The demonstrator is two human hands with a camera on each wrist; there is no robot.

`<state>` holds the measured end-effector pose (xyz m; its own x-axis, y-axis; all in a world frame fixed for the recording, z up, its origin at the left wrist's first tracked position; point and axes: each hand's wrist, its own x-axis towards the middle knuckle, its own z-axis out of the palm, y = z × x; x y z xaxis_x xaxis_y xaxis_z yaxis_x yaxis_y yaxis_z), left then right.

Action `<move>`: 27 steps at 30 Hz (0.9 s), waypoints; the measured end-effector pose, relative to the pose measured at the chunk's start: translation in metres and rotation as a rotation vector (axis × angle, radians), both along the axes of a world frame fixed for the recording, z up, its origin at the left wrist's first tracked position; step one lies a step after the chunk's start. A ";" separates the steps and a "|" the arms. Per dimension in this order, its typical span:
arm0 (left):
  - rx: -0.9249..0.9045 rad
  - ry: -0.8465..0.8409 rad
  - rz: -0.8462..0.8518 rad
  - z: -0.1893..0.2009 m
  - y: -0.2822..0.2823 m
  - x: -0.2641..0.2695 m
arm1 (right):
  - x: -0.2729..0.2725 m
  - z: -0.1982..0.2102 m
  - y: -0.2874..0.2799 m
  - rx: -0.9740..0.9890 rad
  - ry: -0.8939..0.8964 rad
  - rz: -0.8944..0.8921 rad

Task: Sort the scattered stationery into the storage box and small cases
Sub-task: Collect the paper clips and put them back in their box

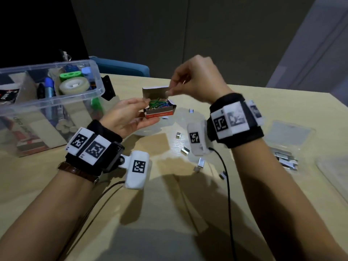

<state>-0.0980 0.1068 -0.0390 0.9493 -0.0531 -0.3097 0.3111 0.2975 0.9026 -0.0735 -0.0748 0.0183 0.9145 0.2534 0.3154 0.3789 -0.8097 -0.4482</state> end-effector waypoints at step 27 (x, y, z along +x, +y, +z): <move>-0.060 -0.054 -0.117 -0.010 0.003 -0.009 | -0.031 -0.051 -0.011 1.009 0.889 0.035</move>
